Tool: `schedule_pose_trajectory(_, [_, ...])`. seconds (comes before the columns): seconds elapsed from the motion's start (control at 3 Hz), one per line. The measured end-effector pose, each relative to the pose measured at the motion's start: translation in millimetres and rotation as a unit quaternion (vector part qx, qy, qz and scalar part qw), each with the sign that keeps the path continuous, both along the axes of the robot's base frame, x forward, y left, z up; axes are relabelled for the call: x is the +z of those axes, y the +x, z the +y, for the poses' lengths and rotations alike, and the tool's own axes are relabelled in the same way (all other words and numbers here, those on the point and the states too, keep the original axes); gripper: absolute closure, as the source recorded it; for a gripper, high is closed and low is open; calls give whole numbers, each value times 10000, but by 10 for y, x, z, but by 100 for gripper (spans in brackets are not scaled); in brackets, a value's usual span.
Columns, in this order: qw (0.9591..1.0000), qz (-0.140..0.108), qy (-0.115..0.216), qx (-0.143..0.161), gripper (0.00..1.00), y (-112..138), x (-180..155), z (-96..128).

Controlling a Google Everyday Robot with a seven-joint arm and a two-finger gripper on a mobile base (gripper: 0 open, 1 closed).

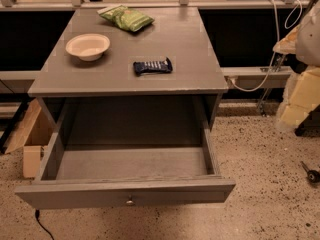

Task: Place rxbar blueberry into top drawer

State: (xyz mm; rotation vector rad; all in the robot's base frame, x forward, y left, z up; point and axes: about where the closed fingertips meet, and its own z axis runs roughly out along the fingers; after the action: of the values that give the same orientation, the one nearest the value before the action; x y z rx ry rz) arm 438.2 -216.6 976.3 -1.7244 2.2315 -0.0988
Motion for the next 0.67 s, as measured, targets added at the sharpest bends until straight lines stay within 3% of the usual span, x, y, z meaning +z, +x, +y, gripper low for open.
schedule_pose_trajectory(0.33, [10000,-1,1,1,0,1,0,0])
schedule_pose_trajectory(0.67, [9990,-163,364,207,0,330,-85,132])
